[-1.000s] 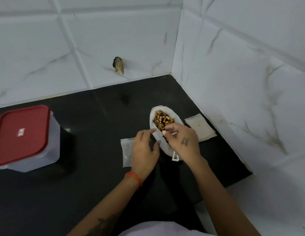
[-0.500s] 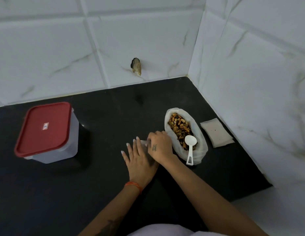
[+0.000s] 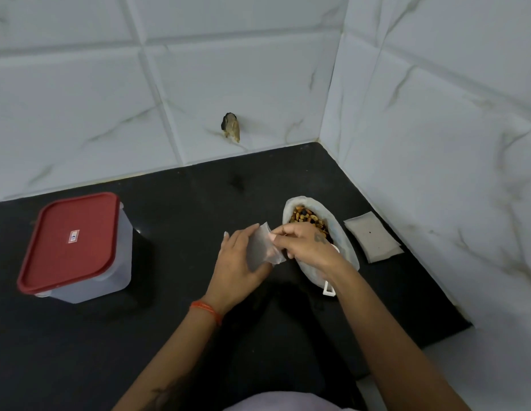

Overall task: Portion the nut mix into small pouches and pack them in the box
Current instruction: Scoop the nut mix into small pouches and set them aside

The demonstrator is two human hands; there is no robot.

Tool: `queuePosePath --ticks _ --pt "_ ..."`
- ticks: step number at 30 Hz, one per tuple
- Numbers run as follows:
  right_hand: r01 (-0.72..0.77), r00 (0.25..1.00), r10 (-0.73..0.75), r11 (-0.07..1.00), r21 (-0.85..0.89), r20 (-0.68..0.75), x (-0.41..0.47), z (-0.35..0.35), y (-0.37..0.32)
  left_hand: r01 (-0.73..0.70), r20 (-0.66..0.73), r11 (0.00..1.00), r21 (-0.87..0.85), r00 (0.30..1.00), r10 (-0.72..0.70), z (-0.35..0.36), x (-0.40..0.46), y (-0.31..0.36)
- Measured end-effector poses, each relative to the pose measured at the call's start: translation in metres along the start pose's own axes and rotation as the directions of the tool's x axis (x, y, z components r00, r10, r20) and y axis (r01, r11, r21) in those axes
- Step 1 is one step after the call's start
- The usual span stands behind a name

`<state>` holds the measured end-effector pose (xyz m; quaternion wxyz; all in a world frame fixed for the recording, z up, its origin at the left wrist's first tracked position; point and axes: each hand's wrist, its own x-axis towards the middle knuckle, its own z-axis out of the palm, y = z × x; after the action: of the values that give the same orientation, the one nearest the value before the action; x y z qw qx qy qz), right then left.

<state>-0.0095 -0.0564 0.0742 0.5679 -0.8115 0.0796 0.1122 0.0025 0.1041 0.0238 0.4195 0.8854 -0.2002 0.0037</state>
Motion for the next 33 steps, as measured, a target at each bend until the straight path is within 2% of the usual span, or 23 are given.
queuePosePath --ticks 2,5,7,11,16,19,21,23,25,27,28,30,33 --pt "0.043 0.999 -0.044 0.999 -0.026 -0.019 -0.003 -0.004 0.000 -0.012 0.032 0.999 -0.041 0.999 0.013 -0.003 0.003 0.003" --pt "0.175 0.972 -0.208 0.951 -0.256 -0.109 -0.009 -0.004 -0.003 -0.016 0.065 0.993 -0.114 0.998 0.024 -0.004 0.005 0.006" --pt "0.205 0.958 -0.259 0.917 -0.344 -0.120 -0.010 -0.004 -0.003 0.003 0.087 0.984 -0.176 0.996 0.013 -0.004 0.007 0.007" --pt "0.242 0.951 -0.293 0.907 -0.346 -0.102 -0.008 -0.003 0.005 0.022 0.132 0.976 -0.219 0.991 0.008 -0.004 0.009 0.006" --pt "0.191 0.930 -0.314 0.855 -0.482 -0.189 -0.008 0.001 0.010 0.034 0.196 0.984 -0.177 0.981 0.001 0.000 0.014 0.012" --pt "0.192 0.948 -0.270 0.907 -0.374 -0.168 -0.013 -0.004 0.009 0.050 0.167 0.976 -0.212 0.986 -0.014 0.005 0.015 0.012" --pt "0.152 0.952 -0.219 0.944 -0.294 -0.214 -0.017 -0.015 0.008 0.070 0.154 0.961 -0.269 0.988 -0.028 0.007 0.014 0.010" --pt "0.022 0.919 -0.167 0.926 -0.376 -0.357 -0.020 -0.033 0.011 0.081 0.160 0.952 -0.296 0.986 -0.034 0.008 0.013 0.010" --pt "-0.217 0.876 -0.070 0.827 -0.519 -0.477 -0.025 -0.051 0.018 0.092 0.174 0.952 -0.292 0.984 -0.041 0.009 0.011 0.011" --pt "-0.411 0.861 0.093 0.707 -0.575 -0.500 -0.030 -0.061 0.028 0.109 0.188 0.951 -0.289 0.981 -0.055 0.013 0.010 0.011" --pt "-0.462 0.859 0.176 0.674 -0.577 -0.481 -0.031 -0.061 0.033 0.117 0.194 0.951 -0.287 0.979 -0.062 0.015 0.009 0.011" --pt "-0.486 0.865 0.275 0.667 -0.565 -0.419 -0.030 -0.055 0.044 0.132 0.198 0.947 -0.292 0.977 -0.075 0.020 0.008 0.012" --pt "-0.465 0.875 0.277 0.711 -0.528 -0.397 -0.025 -0.046 0.057 0.153 0.193 0.944 -0.292 0.976 -0.099 0.025 0.007 0.013"
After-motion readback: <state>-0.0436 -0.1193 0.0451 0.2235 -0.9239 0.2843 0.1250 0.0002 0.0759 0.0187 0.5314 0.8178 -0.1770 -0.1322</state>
